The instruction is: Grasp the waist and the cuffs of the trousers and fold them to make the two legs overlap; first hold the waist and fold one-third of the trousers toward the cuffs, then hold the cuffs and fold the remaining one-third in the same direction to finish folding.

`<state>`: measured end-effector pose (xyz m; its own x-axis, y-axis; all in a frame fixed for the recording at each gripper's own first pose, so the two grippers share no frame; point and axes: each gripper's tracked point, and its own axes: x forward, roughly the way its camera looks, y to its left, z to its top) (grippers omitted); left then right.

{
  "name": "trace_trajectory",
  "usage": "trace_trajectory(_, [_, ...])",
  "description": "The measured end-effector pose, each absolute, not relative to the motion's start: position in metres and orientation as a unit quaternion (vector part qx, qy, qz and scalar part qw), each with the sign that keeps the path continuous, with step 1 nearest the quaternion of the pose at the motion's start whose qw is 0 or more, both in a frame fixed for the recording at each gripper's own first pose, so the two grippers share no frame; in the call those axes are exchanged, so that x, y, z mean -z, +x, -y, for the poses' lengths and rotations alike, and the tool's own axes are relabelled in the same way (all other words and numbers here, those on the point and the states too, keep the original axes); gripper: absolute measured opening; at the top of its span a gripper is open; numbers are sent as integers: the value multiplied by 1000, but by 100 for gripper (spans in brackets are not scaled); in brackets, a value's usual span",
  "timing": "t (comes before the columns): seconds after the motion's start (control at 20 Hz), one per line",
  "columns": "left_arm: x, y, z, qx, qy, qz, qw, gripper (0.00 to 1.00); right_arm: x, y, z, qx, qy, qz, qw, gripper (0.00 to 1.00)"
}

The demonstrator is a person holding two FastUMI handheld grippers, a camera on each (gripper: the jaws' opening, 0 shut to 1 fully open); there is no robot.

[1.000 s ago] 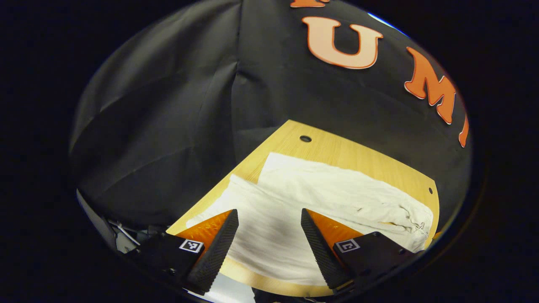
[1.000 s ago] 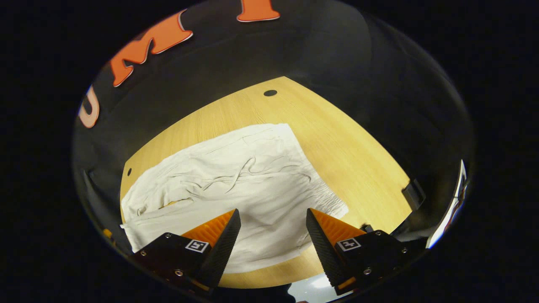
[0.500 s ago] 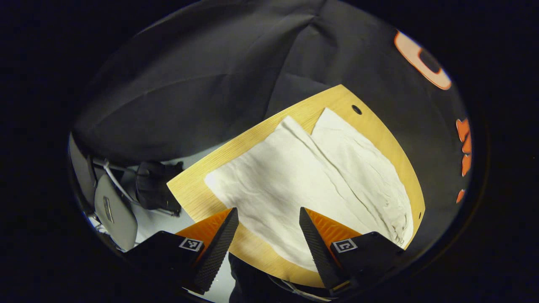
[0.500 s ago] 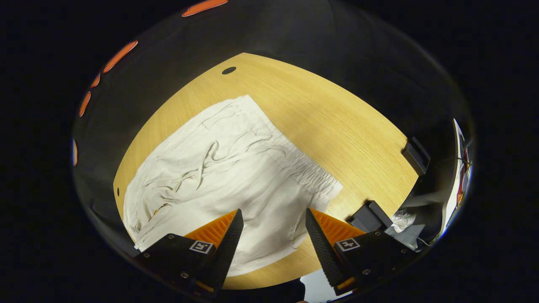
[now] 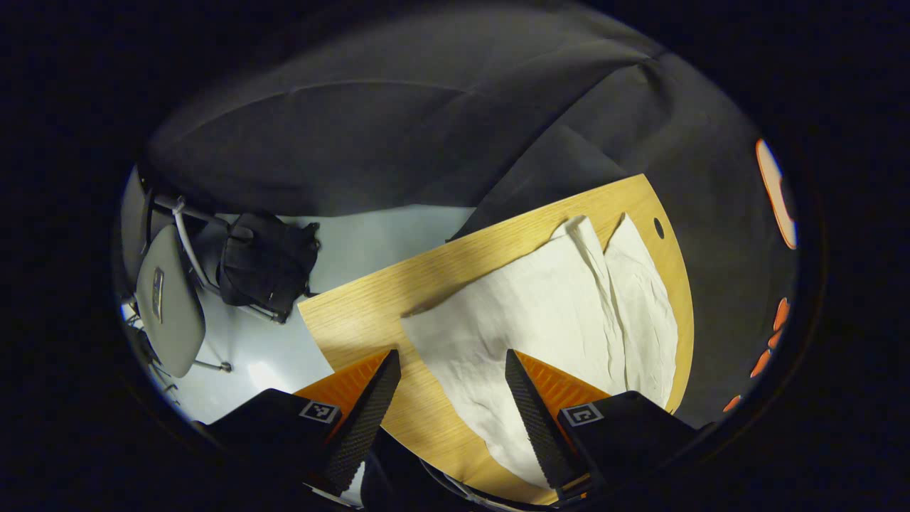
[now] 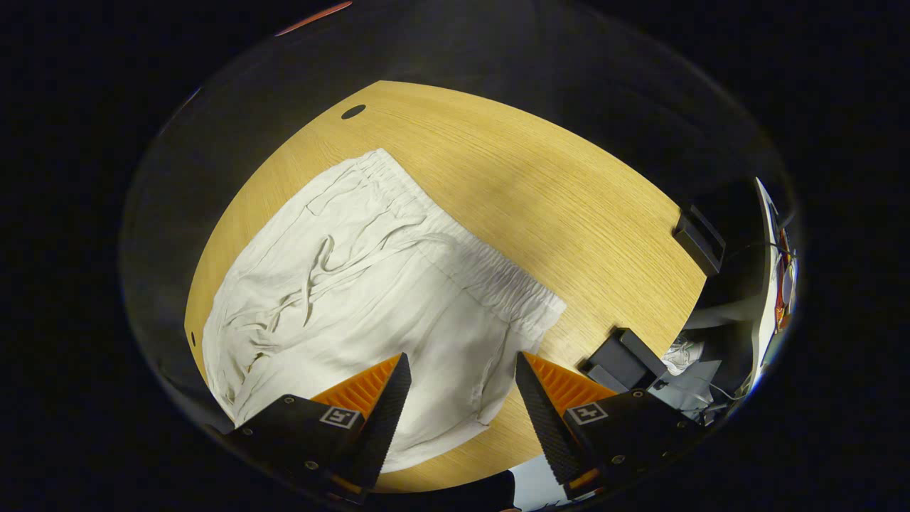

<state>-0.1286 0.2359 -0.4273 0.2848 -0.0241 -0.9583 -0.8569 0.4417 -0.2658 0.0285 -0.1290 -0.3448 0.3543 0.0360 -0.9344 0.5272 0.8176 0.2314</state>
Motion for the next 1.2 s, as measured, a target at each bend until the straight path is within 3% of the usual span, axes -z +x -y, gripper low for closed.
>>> trace_trajectory(0.25, [434,-121,-250,-333,-416,-534,657,97,353,29,136,165,253,-554,776,90])
trace_trajectory(0.3, [438,-126,-251,-341,-399,-556,644,82,355,28,138,169,250,-556,774,90])
trace_trajectory(0.35, [438,-126,-250,-343,-379,-575,639,75,356,28,141,174,248,-558,773,90])
trace_trajectory(0.5, [441,-119,-250,-337,-290,-620,646,68,355,30,144,176,255,-550,775,90])
trace_trajectory(0.75, [444,-103,-237,-322,-301,-605,663,14,362,19,154,184,281,-549,765,88])
trace_trajectory(0.8, [447,-100,-234,-319,-313,-597,666,9,365,17,158,188,288,-547,763,88])
trace_trajectory(1.1, [444,-89,-232,-299,-356,-548,696,7,379,20,168,211,315,-542,750,72])
trace_trajectory(1.15, [436,-88,-231,-297,-360,-542,699,7,379,29,172,227,321,-530,752,66])
trace_trajectory(1.2, [432,-88,-232,-297,-362,-540,700,7,378,26,172,235,321,-534,746,53])
